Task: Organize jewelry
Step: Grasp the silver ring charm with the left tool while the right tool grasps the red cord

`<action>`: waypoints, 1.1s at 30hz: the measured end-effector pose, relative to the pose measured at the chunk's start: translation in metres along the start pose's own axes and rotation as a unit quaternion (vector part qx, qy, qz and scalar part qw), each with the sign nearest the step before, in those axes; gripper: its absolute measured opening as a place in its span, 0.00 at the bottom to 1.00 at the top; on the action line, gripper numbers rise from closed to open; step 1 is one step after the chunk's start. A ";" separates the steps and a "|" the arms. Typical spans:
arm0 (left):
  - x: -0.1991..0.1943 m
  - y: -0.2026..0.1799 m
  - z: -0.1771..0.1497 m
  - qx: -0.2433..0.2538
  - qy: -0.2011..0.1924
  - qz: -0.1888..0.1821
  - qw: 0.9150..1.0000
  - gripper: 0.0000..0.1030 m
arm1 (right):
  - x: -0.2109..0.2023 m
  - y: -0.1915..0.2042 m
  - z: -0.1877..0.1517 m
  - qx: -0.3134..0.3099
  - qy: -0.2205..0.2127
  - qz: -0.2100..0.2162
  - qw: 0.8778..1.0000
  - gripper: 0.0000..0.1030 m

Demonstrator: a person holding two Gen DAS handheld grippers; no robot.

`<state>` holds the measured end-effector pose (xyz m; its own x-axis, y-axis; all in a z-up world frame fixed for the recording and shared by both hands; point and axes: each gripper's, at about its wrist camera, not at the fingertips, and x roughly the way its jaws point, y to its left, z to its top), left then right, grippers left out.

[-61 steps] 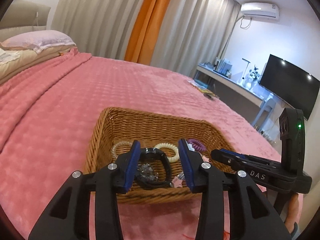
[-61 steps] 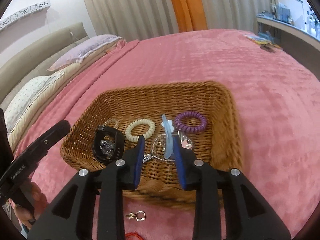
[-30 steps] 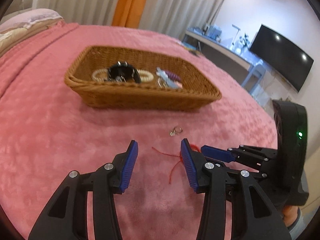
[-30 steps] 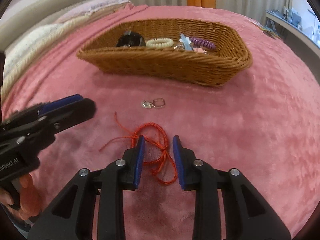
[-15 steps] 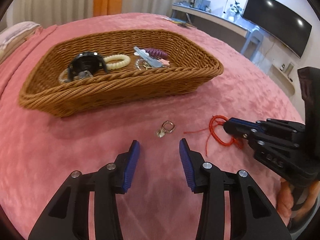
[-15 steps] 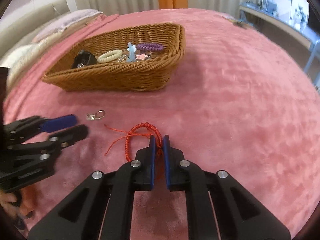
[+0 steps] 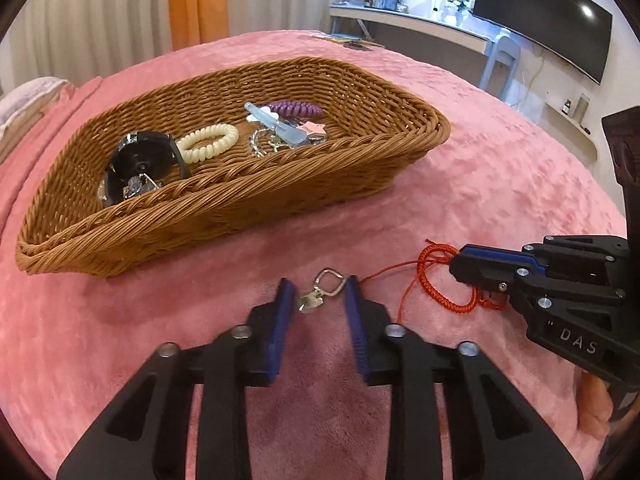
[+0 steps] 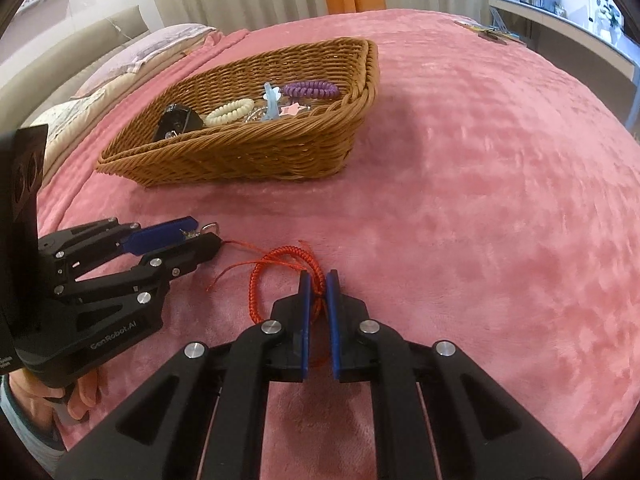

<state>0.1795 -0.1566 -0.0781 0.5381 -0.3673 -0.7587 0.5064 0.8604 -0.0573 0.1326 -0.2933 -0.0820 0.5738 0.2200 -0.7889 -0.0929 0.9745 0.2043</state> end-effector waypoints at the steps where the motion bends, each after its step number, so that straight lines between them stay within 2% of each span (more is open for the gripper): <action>1: 0.000 -0.001 0.000 0.002 -0.002 0.001 1.000 0.13 | -0.001 -0.001 0.000 0.002 0.000 0.004 1.000 0.07; 6: -0.002 -0.004 -0.002 0.005 -0.010 0.005 1.000 0.13 | -0.004 -0.006 -0.002 0.013 -0.004 0.019 1.000 0.07; 12: -0.015 0.000 -0.016 -0.020 -0.023 0.002 1.000 0.13 | -0.014 -0.012 -0.002 0.029 -0.026 0.031 0.999 0.10; 18: -0.027 0.001 -0.031 -0.042 -0.031 -0.005 0.999 0.13 | -0.007 -0.004 -0.002 0.007 -0.017 0.005 1.000 0.24; 25: -0.030 0.001 -0.033 -0.049 -0.036 -0.001 0.998 0.13 | 0.004 0.006 -0.001 -0.023 -0.005 -0.026 0.999 0.24; 28: -0.032 0.004 -0.035 -0.055 -0.038 -0.006 0.998 0.13 | 0.004 0.013 -0.003 -0.039 -0.007 -0.039 0.998 0.17; 30: -0.034 0.004 -0.035 -0.057 -0.042 -0.005 0.997 0.13 | 0.002 0.019 -0.005 -0.050 -0.010 -0.037 0.998 0.05; 33: -0.038 0.003 -0.036 -0.057 -0.051 -0.007 0.997 0.13 | -0.007 0.028 -0.009 -0.073 -0.026 -0.026 0.997 0.05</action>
<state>0.1361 -0.1266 -0.0727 0.6003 -0.4080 -0.6879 0.4369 0.8877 -0.1452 0.1192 -0.2669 -0.0761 0.6214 0.1705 -0.7647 -0.1772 0.9813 0.0748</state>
